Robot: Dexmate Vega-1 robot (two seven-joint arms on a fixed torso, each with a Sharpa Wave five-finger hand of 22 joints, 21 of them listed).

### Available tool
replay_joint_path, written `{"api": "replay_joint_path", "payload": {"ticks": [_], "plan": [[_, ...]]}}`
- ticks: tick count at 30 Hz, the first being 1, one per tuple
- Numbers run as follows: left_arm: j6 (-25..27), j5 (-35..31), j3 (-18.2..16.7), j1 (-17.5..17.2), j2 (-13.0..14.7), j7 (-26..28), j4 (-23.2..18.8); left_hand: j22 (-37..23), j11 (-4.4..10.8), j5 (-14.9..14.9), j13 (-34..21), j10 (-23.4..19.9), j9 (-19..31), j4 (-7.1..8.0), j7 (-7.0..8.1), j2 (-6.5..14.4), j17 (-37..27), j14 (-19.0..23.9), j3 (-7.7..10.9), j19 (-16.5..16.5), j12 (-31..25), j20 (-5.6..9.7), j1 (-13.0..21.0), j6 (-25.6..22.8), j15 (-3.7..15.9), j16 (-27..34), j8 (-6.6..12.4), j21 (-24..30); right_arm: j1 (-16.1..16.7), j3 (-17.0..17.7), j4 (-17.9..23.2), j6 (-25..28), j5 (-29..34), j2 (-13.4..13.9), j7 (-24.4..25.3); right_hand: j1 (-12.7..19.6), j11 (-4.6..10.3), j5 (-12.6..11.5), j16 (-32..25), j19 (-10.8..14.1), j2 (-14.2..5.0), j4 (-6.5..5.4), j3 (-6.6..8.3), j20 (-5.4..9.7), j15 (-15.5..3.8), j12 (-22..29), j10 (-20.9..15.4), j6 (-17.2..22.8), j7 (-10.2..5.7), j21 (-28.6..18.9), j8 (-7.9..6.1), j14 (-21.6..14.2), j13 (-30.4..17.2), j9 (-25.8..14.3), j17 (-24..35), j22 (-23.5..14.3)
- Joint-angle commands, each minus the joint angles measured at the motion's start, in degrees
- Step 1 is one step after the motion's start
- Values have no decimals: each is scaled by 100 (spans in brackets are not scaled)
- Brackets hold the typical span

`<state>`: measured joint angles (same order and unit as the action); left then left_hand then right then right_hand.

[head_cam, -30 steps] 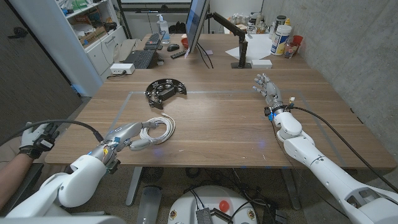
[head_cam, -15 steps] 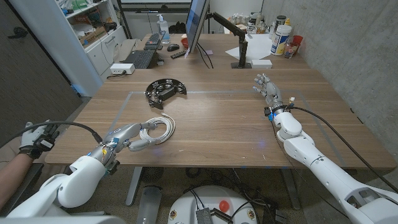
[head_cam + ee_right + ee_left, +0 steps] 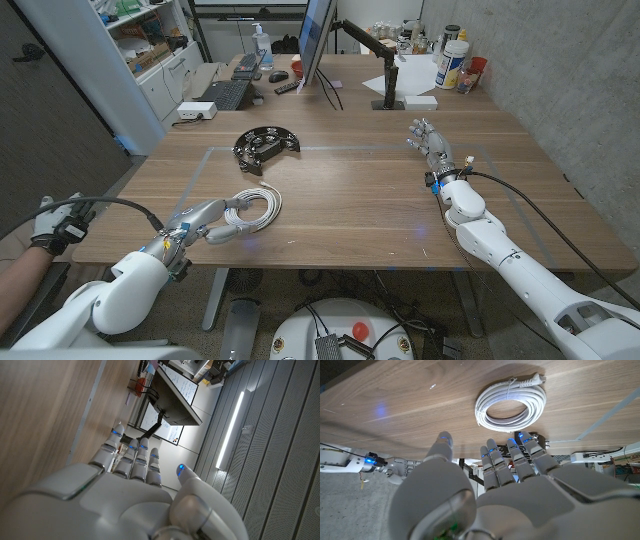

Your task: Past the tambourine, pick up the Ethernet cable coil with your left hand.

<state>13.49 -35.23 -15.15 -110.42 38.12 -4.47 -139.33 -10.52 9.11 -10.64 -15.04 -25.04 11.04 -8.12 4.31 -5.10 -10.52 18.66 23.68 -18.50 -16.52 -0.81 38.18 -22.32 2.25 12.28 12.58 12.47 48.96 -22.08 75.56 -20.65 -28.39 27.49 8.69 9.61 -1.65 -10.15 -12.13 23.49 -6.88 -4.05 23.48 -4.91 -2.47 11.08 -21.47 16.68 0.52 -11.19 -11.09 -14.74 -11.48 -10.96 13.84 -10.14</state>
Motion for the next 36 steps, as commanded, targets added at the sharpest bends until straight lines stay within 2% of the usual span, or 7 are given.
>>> {"api": "replay_joint_path", "payload": {"ticks": [1, 8, 14, 17, 20, 36], "plan": [[41, 14, -8, -11, 26, 13, 49, -23, -1, -60, -30, -22, 30, -32, 6, 59, -19, 54, 10, -30, 8, 12, 58, 1, 544, -8, -41, -3, 4, 3, 12, 5, 9, 6, 16, -10, 24, -18, -41, -5, -66, 3, -15, 10, -61, 42, 7, 8, -32, -32, -24, 20, -7, 5, 12, -6], [109, 5, -24, -26, 47, -41, 13, -28, -24, -76, -39, 137, 30, -109, 2, 92, -14, -19, 54, -23, 87, 14, 246, 164, 528, -54, -105, -8, 6, 3, 15, 6, 10, 6, 18, -8, 26, -18, -41, -7, -65, 6, -15, 10, -61, 39, 15, 9, -29, -32, -25, 22, -7, 5, 10, -6], [251, -7, -32, -38, 92, -191, -53, -30, 34, -81, -49, 215, 32, -144, 1, 110, -17, -67, 80, -4, 124, 19, 362, 255, 532, -75, -130, -15, 7, 3, 17, 7, 10, 6, 19, -9, 21, -19, -40, -7, -67, 5, -15, 10, -57, 37, 21, 11, -28, -32, -26, 28, -6, 5, 9, -6], [297, -38, -37, -56, 101, -219, -91, -32, 47, -90, -80, 202, 49, -152, 16, 150, -30, -61, 111, 15, 108, 4, 452, 217, 532, -64, -95, -21, 8, 5, 25, 20, 6, 7, 24, -6, 11, -19, -40, -6, -69, 7, -15, 11, -56, 36, 24, 7, -24, -32, -24, 31, -6, 5, 9, -6], [326, -36, -49, -67, 94, -240, -115, -34, 145, -84, -124, 154, 77, -130, 4, 167, -50, -20, 104, 21, 72, 1, 473, 194, 528, -35, -63, -21, 6, 3, 16, 7, 9, 6, 18, -6, 15, -19, -39, -5, -69, 8, -15, 11, -57, 34, 31, 7, -23, -33, -24, 36, -6, 5, 9, -6], [318, -65, -114, -141, 18, -184, -172, -66, 119, -81, -292, 101, 198, -122, 54, 314, -166, 226, 119, -182, -28, 45, 647, -92, 609, 104, 163, 75, 10, 1, 27, 27, 3, 10, 14, -9, 21, -19, -36, 37, -73, 5, -17, 15, -44, 29, 49, -5, -23, -49, -20, 54, -6, 5, 7, -7]]}}
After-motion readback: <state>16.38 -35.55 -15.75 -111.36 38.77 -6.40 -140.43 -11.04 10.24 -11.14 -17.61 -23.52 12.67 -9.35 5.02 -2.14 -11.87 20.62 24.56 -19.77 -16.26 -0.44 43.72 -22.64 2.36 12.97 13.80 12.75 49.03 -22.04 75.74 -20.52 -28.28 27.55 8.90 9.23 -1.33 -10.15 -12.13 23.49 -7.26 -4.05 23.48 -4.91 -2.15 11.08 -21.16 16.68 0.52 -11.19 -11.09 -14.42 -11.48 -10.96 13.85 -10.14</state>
